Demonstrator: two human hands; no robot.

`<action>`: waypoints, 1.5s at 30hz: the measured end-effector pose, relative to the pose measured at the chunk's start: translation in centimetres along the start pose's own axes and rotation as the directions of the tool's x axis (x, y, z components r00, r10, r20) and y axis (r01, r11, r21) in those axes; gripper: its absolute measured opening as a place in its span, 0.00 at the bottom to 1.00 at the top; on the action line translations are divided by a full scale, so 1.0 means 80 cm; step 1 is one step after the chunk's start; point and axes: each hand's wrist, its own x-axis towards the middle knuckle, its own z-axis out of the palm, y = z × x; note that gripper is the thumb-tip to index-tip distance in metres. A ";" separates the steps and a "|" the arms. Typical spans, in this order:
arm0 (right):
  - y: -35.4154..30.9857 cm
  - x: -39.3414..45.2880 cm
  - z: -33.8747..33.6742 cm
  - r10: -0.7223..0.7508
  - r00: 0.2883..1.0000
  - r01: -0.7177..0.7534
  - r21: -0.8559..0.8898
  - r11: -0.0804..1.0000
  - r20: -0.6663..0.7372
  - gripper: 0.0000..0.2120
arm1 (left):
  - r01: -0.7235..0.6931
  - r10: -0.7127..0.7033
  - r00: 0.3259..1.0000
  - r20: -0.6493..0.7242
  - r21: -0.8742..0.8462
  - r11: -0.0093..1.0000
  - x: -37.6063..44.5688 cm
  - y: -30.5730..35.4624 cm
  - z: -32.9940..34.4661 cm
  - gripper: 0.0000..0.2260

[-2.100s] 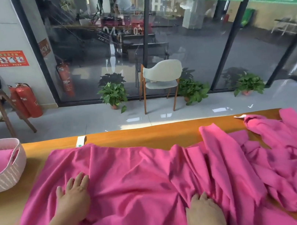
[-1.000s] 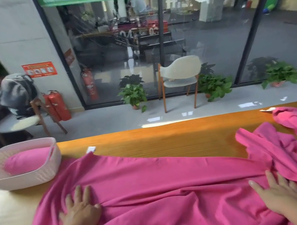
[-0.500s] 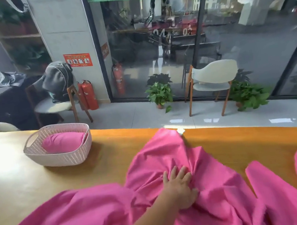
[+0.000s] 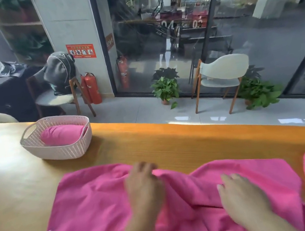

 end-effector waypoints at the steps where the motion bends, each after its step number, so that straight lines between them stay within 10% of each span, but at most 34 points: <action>1: 0.002 0.008 0.006 0.021 0.999 -0.021 -0.037 0.999 -0.025 0.23 | 0.133 -0.139 0.990 0.023 0.168 0.977 0.002 -0.030 -0.017 0.13; 6: -0.003 0.053 0.064 0.161 0.985 -0.169 0.150 0.974 0.066 0.33 | 0.338 -0.577 0.728 0.369 0.539 0.771 -0.027 -0.096 -0.029 0.39; 11: 0.031 0.068 0.080 0.138 0.989 -0.130 0.160 0.978 -0.042 0.35 | 0.090 -0.362 0.806 0.468 0.508 0.857 0.005 -0.098 0.007 0.46; 17: 0.072 0.136 0.043 0.123 0.992 -0.121 0.141 0.983 -0.006 0.35 | -0.121 -0.192 0.727 0.659 0.399 0.909 0.103 -0.086 0.058 0.41; 21: 0.042 0.107 0.043 0.255 0.960 -0.223 0.239 0.945 -0.113 0.35 | 0.015 -0.189 0.873 0.450 0.362 0.932 0.076 -0.069 0.057 0.35; 30: 0.113 0.125 0.059 0.448 0.888 -0.425 0.191 0.885 -0.105 0.38 | -0.010 -0.206 0.873 0.443 0.438 0.899 0.063 -0.131 0.045 0.50; 35: 0.127 0.135 0.017 0.592 0.806 -0.591 0.030 0.806 -0.008 0.33 | 0.002 -0.280 0.860 0.427 0.545 0.839 0.068 -0.115 0.032 0.40; 39: 0.090 0.154 -0.018 0.360 0.893 -0.364 0.040 0.931 -0.270 0.21 | 0.001 -0.137 0.960 0.245 0.487 0.873 0.095 -0.086 0.025 0.30; 42: 0.076 0.184 -0.017 0.197 0.944 -0.156 0.167 0.973 -0.264 0.30 | -0.076 -0.088 0.906 0.413 0.363 0.929 0.124 -0.083 0.048 0.37; 45: 0.082 0.207 -0.009 0.150 0.973 -0.138 0.080 0.987 -0.175 0.17 | -0.151 -0.075 0.842 0.535 0.367 0.918 0.108 -0.100 0.064 0.48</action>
